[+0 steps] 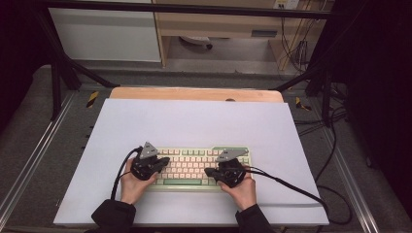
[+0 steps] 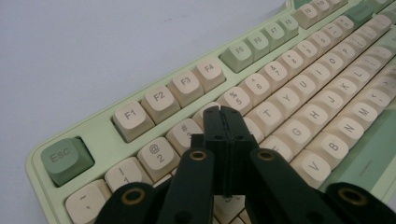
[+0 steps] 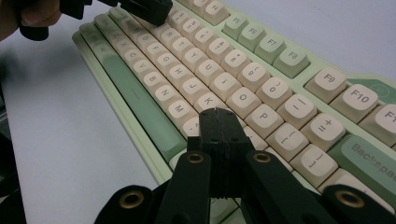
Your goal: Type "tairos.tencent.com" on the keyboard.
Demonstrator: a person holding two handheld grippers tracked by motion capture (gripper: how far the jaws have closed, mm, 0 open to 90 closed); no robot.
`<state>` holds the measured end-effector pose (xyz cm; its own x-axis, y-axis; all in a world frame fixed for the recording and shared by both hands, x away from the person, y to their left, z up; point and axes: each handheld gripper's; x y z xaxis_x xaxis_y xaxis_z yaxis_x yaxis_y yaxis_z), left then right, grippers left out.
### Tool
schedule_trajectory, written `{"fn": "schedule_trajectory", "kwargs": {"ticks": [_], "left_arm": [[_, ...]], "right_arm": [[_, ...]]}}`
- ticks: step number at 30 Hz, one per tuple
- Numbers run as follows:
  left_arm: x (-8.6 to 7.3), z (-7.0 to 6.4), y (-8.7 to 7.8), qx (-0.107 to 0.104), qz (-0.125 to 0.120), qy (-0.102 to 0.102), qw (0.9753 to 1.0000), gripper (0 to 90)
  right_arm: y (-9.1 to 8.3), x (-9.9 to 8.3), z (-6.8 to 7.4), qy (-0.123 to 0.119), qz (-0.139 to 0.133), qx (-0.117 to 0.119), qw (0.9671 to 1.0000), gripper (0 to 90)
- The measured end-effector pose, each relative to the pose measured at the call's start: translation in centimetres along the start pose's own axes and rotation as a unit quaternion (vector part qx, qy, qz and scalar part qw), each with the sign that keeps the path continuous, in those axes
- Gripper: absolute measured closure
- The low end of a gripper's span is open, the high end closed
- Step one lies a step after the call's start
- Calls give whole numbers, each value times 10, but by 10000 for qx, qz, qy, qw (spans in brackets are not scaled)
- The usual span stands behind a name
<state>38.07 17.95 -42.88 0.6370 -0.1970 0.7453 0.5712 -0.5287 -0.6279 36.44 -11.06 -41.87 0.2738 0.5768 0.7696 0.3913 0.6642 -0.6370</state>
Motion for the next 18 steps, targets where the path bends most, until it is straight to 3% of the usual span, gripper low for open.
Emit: {"fn": "schedule_trajectory", "kwargs": {"ticks": [10,18], "left_arm": [[-3,0,2,-32,13,25,10000,899],[-4,0,-11,-123,-69,22,9999,898]], "right_arm": [[1,0,0,16,5,4,10000,900],[-1,1,1,9,-36,20,10000,900]]}}
Point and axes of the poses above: each handheld gripper's, and its own axes: y roughly forward along the jaws, x roughly out of its top, z roughly to its left, and after that the axes turned 14 degrees about -y, right-handed
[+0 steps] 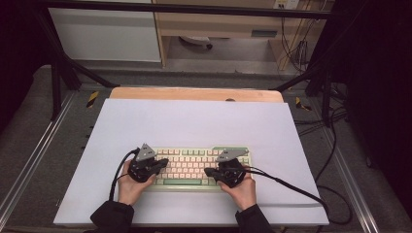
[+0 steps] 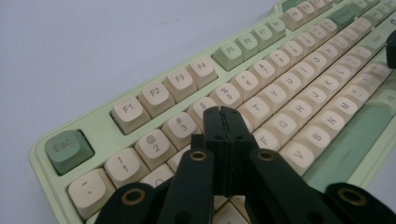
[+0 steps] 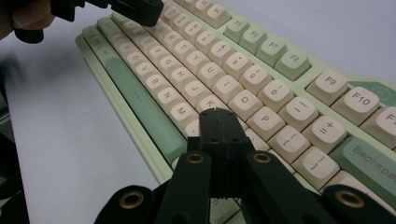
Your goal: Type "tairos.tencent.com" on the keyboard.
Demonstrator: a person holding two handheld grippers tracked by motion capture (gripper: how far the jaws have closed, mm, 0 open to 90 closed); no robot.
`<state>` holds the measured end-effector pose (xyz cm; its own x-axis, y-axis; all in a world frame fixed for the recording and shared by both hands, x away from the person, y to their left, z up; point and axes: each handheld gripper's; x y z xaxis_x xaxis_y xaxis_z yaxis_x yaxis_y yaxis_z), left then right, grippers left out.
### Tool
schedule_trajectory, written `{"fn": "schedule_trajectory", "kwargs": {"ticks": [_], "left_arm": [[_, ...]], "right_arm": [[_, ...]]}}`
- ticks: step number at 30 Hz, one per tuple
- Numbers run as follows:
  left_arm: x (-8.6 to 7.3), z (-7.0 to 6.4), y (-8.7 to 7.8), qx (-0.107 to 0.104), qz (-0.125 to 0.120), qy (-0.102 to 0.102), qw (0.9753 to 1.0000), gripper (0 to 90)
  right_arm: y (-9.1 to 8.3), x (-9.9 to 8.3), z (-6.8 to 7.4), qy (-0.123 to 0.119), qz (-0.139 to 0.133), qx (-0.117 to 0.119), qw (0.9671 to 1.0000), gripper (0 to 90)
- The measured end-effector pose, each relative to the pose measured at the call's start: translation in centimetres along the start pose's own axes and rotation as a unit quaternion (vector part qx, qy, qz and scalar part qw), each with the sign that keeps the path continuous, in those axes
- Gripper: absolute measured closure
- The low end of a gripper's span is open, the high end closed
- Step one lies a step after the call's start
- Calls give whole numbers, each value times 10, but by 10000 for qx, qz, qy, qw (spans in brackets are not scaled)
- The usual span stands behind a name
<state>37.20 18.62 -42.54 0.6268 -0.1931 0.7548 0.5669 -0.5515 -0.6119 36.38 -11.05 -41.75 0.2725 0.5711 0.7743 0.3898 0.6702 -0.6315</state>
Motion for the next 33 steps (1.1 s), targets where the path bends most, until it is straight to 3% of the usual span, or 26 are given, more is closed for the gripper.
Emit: {"fn": "schedule_trajectory", "kwargs": {"ticks": [16,33], "left_arm": [[-11,6,-20,-91,-31,-8,10000,898],[-17,9,-24,-119,1,-34,9999,897]], "right_arm": [[5,4,4,89,-67,76,9999,900],[31,18,14,59,-152,233,9996,900]]}}
Point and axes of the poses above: each handheld gripper's, and its own axes: y roughly forward along the jaws, x roughly out of its top, z roughly to its left, and after that the axes turned 14 degrees about -y, right-handed
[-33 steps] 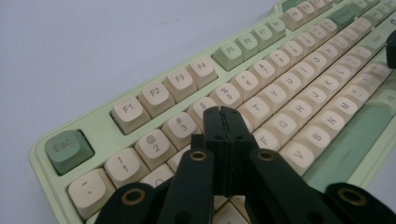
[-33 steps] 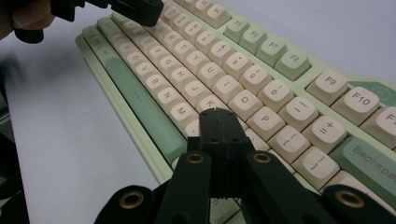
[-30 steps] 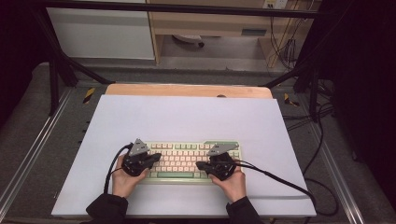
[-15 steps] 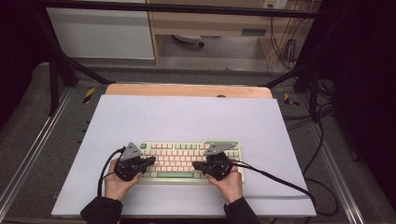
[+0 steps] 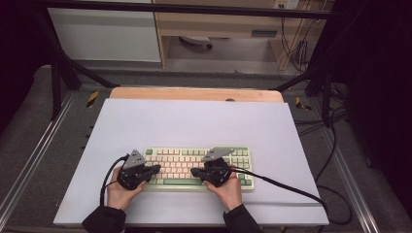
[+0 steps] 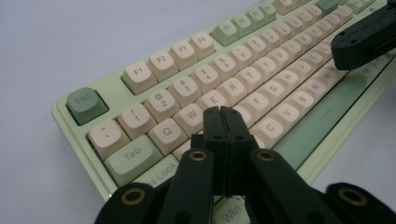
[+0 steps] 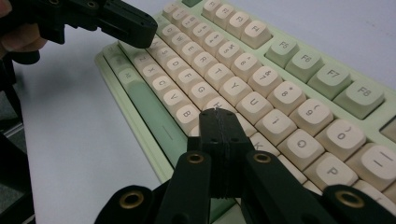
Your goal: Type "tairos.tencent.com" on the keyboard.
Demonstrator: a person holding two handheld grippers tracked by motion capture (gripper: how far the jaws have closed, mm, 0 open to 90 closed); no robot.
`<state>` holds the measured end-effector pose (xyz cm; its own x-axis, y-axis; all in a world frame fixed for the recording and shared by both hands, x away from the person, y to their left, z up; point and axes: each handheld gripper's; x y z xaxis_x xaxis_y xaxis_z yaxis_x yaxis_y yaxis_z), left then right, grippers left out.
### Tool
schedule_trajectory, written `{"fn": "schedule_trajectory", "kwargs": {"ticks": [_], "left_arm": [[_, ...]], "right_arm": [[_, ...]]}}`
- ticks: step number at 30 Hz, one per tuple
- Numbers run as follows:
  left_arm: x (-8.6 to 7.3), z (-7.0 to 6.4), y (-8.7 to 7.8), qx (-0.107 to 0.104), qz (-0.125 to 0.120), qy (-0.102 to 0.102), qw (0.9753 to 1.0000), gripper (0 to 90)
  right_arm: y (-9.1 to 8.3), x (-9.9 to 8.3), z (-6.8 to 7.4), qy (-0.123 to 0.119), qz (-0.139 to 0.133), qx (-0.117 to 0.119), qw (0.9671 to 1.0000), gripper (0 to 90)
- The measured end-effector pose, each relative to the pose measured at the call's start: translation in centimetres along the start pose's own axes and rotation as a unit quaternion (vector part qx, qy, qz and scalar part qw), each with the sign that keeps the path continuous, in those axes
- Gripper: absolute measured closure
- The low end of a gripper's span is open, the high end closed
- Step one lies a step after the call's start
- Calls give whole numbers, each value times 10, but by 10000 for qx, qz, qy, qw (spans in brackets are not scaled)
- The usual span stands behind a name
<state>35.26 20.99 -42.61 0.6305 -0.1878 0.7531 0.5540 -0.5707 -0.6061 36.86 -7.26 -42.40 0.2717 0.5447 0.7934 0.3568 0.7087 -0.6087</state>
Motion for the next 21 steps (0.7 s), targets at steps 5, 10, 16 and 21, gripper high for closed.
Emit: {"fn": "schedule_trajectory", "kwargs": {"ticks": [5,10,16,21], "left_arm": [[0,1,0,11,-1,-15,10000,897],[0,0,1,5,2,-2,10000,898],[0,0,1,7,4,4,10000,897],[0,0,1,5,5,3,10000,897]], "right_arm": [[9,2,2,4,42,54,10000,900],[15,1,4,-16,87,88,9999,900],[16,1,4,14,77,100,9999,900],[17,0,4,-13,98,96,9999,900]]}}
Point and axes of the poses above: each handheld gripper's, and its own axes: y roughly forward along the jaws, x roughly out of its top, z roughly to its left, and after that the axes turned 14 degrees about -y, right-handed
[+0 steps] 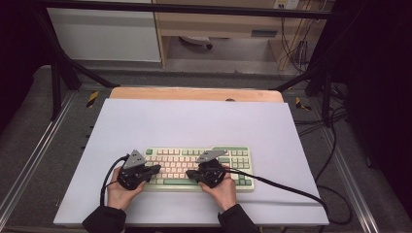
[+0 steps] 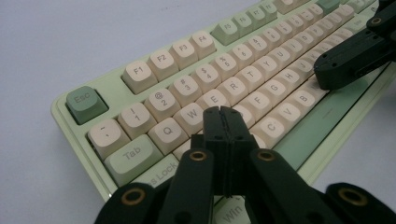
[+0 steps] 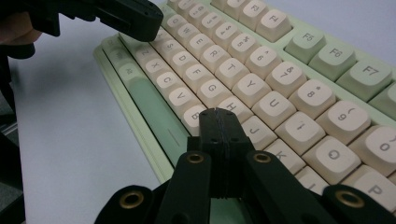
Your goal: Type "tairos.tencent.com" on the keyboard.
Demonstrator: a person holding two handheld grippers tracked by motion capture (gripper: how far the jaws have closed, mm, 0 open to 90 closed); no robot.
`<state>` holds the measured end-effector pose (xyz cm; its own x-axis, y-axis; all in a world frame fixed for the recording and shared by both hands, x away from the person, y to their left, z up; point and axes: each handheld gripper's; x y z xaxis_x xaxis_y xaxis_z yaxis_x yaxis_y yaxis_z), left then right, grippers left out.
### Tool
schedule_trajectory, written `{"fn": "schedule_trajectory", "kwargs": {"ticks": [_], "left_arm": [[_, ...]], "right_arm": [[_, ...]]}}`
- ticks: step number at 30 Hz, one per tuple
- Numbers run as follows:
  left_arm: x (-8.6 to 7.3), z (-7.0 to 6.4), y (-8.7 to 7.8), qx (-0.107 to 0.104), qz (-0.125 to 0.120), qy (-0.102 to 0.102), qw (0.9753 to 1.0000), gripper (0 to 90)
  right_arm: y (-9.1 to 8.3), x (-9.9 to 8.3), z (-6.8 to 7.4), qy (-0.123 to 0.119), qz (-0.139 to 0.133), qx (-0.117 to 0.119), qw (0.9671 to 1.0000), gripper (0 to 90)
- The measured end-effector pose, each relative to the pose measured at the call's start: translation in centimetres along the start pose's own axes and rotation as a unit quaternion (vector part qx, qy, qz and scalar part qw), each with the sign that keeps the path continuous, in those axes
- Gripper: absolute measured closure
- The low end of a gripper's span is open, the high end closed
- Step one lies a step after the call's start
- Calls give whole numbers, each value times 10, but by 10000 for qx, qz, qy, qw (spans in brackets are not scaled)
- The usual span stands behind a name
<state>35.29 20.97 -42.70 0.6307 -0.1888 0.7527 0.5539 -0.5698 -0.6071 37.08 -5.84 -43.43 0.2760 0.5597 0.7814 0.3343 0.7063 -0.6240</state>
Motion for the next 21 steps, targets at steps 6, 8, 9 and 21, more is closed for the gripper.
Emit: {"fn": "schedule_trajectory", "kwargs": {"ticks": [6,8,9,21], "left_arm": [[0,-1,0,-11,-11,-1,10000,897],[0,-1,0,-26,-15,-3,10000,897],[0,-2,-1,-29,-21,-5,10000,897],[1,-7,0,-89,-11,-2,10000,898]], "right_arm": [[-1,0,0,-71,31,-23,10000,900],[-5,1,0,-93,29,-70,9999,900],[-7,2,0,-109,12,-94,9999,900],[-33,-9,-12,15,14,-279,9996,900]]}}
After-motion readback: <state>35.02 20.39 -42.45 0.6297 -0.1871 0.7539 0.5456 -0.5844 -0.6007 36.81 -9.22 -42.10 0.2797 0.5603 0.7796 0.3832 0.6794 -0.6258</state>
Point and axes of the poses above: each handheld gripper's, and its own axes: y roughly forward along the jaws, x roughly out of its top, z roughly to its left, and after that the axes turned 14 degrees about -y, right-handed
